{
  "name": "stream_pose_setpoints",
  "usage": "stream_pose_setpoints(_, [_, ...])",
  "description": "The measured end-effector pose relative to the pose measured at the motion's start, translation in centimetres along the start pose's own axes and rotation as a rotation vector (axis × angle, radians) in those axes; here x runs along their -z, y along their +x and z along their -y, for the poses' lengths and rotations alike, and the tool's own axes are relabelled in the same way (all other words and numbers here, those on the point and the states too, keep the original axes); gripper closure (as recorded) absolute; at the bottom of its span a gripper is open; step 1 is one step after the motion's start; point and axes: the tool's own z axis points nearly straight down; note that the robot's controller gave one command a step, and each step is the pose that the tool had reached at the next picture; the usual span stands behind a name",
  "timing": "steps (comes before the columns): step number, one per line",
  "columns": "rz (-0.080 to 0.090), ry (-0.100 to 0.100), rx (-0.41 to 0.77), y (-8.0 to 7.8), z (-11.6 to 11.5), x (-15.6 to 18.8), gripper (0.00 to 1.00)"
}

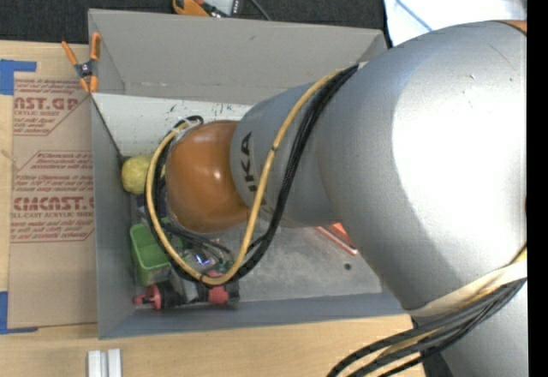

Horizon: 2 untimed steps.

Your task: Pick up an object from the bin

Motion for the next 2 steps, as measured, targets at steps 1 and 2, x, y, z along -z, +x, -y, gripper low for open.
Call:
stream_pose_setpoints(1, [-0.001,-0.001,0.016,0.24,-0.05,1.52,0.00])
stream_pose_setpoints(2, [0.004,-0.002,0.009,0.42,0.42,1.24,0.00])
